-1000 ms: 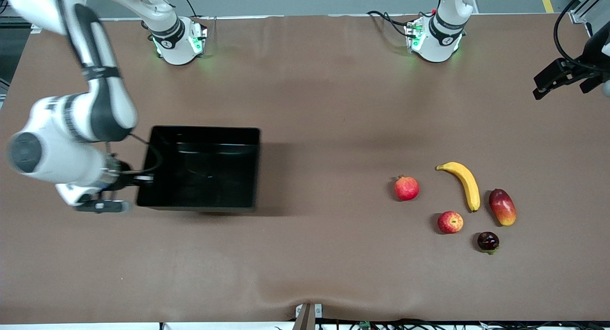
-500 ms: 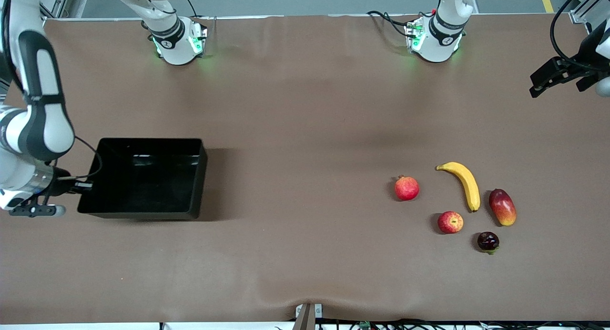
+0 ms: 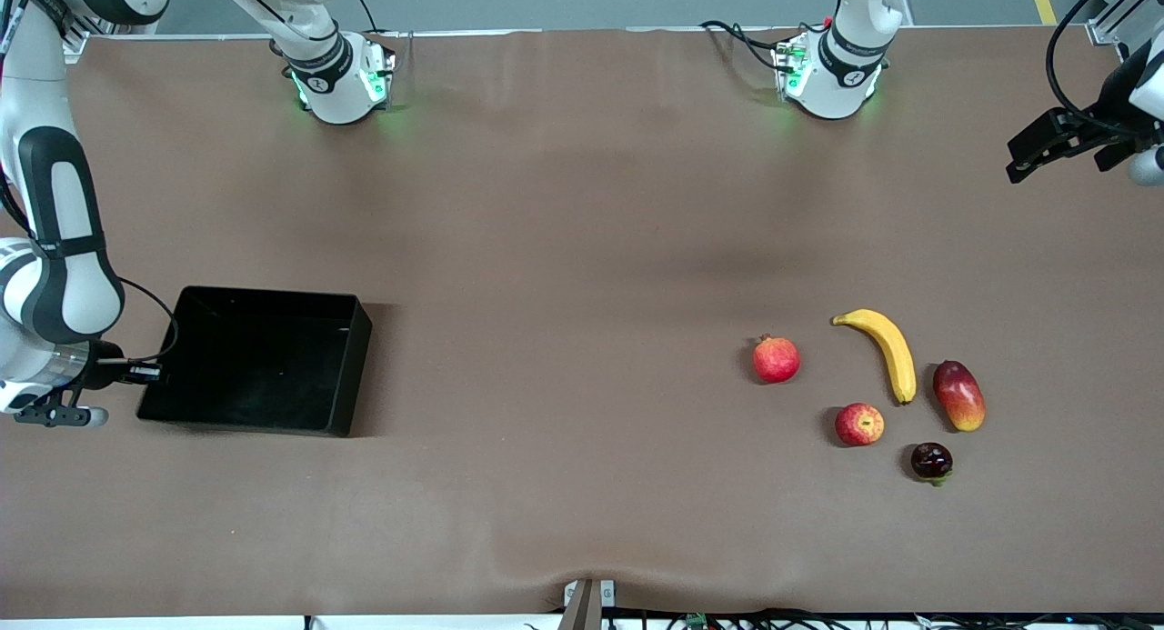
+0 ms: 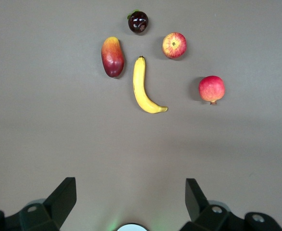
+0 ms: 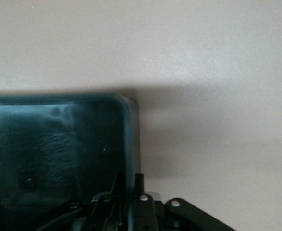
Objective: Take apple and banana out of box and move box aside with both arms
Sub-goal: 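Lower the tray onto the table and open the right gripper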
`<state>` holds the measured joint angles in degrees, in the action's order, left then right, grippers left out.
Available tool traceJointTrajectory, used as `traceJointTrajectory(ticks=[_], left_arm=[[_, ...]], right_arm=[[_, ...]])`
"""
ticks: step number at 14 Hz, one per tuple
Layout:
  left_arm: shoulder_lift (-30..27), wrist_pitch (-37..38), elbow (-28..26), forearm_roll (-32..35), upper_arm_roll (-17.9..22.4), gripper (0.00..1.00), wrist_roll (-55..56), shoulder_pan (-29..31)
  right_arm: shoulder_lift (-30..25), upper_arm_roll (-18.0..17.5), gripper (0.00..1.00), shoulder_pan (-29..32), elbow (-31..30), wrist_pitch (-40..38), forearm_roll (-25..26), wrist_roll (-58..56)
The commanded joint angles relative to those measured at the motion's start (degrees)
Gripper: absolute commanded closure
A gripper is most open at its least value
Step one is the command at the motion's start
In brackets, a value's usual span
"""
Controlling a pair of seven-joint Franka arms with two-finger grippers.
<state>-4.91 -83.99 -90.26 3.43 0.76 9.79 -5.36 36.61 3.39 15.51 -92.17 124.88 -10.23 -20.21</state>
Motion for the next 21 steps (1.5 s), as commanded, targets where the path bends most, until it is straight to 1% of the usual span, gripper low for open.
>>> traceJointTrajectory(ticks=[1, 3, 4, 6, 7, 9, 12, 13, 15, 18, 19, 20, 21], left_arm=[[-0.28, 0.41, 0.26, -1.06, 0.29, 0.00, -1.00, -0.26], [-0.37, 0.41, 0.26, -1.93, 0.29, 0.00, -1.00, -0.26], [-0.45, 0.41, 0.35, -2.11, 0.29, 0.00, -1.00, -0.26], [-0.98, 0.67, 0.35, -2.11, 0.47, 0.00, -1.18, -0.09], [-1.16, 1.19, 0.44, -2.11, 0.56, 0.00, -1.27, 0.52], [-1.42, 1.29, 0.52, -2.11, 0.47, 0.00, -1.27, 0.88], [-1.25, 1.11, 0.88, -2.98, 0.38, 0.00, -1.18, 0.88], [-1.25, 1.02, 1.14, -4.64, 0.56, 0.00, -1.18, 0.97], [-1.25, 1.11, 1.31, -5.10, 0.56, 0.00, -1.18, 0.97], [-0.46, 1.02, 2.81, -5.19, 0.64, 0.00, -0.92, 1.06], [-0.45, 1.02, 2.81, -5.19, 0.64, 0.00, -0.92, 1.06], [-0.45, 1.02, 2.90, -5.19, 0.73, 0.00, -1.18, 1.15], [-0.11, 1.02, 2.81, -5.19, 0.65, 0.00, -1.09, 1.06]], right_arm=[[-0.22, -0.84, 0.00, 0.49, 3.65, -1.49, -0.58, -0.71], [-0.66, -0.93, 0.00, -0.21, 5.59, -2.36, -0.58, -1.14], [-1.53, -1.10, 0.00, -0.83, 5.86, -4.54, -0.58, -1.15], [-4.34, -0.67, 0.00, -4.77, 6.47, -7.98, -0.32, -0.01], [-5.40, -0.58, 0.00, -5.92, 6.47, -7.99, 0.03, 2.08], [-7.16, -0.75, 0.00, -8.73, 6.13, -8.16, 4.05, 7.35], [-9.18, -0.75, 0.00, -12.07, 5.69, -11.33, 4.87, 15.70], [-10.15, -0.75, 0.00, -13.30, 4.73, -11.24, 5.04, 18.25], [-11.91, -0.75, 0.00, -15.67, 2.70, -11.15, 6.09, 22.91], [-14.02, -0.84, 0.00, -16.39, -0.02, -10.45, 6.19, 24.08], [-15.42, -0.93, 0.00, -16.39, -1.33, -10.62, 6.19, 24.08], [-18.13, -0.93, 0.00, -16.91, -4.13, -10.45, 6.19, 23.99], [-20.07, -0.76, 0.00, -17.79, -5.64, -10.80, 6.54, 24.08]])
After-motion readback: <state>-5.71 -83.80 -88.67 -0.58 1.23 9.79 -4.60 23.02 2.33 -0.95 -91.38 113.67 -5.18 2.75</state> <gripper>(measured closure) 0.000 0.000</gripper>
